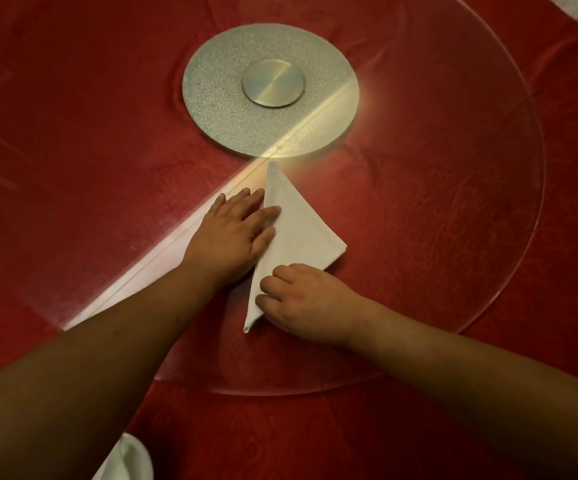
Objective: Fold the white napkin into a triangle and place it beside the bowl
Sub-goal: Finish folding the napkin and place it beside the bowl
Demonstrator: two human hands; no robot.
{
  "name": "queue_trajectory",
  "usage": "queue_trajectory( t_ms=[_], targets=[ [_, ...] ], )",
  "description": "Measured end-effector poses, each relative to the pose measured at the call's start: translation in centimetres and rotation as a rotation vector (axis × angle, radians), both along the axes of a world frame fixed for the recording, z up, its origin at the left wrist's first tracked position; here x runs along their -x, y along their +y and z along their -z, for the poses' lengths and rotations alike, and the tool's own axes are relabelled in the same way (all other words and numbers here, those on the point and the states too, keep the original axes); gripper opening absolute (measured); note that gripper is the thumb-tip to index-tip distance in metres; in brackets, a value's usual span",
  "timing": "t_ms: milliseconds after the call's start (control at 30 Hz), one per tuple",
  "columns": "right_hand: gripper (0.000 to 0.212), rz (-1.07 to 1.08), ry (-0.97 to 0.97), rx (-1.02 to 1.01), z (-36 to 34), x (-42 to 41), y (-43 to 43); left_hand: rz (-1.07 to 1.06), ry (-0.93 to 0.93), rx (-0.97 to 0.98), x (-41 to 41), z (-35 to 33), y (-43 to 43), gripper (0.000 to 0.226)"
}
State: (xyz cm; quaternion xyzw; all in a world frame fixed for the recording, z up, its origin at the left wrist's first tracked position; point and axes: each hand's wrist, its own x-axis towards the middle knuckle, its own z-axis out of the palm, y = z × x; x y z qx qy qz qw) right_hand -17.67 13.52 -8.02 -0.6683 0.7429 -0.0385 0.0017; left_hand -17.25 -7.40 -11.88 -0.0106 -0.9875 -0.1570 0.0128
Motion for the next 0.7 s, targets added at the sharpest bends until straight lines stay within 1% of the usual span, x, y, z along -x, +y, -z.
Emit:
queue_trajectory(
  t_ms=[67,133,200,267,333,467,567,700],
  targets=[
    [0.026,0.023,-0.017,-0.011,-0.2,0.2,0.2,-0.001,0.0,-0.011,0.0,0.0,0.0,0.05],
    [0.031,0.096,-0.09,0.015,-0.7,0.7,0.0,-0.01,0.007,-0.043,-0.1,-0.1,0.0,0.051],
    [0.03,0.248,-0.207,0.071,-1.7,1.4,-0.3,-0.038,0.041,-0.098,-0.3,-0.3,0.0,0.052],
    [0.027,0.456,-0.342,0.09,-2.6,2.5,-0.6,-0.089,0.061,-0.153,-0.5,-0.5,0.1,0.051],
    [0.025,0.622,-0.42,0.101,-3.1,4.1,-1.2,-0.14,0.071,-0.179,-0.6,-0.7,0.3,0.051],
    [0.027,0.838,-0.567,0.12,-3.2,7.7,-2.9,-0.169,0.09,-0.192,-0.7,-1.0,0.6,0.05],
    [0.03,0.914,-0.578,0.085,-2.6,9.9,-4.2,-0.168,0.127,-0.204,-0.7,-1.0,0.6,0.047],
    [0.033,0.941,-0.489,0.046,-1.4,11.8,-5.9,-0.151,0.141,-0.193,-0.7,-0.5,0.6,0.049]
  ],
)
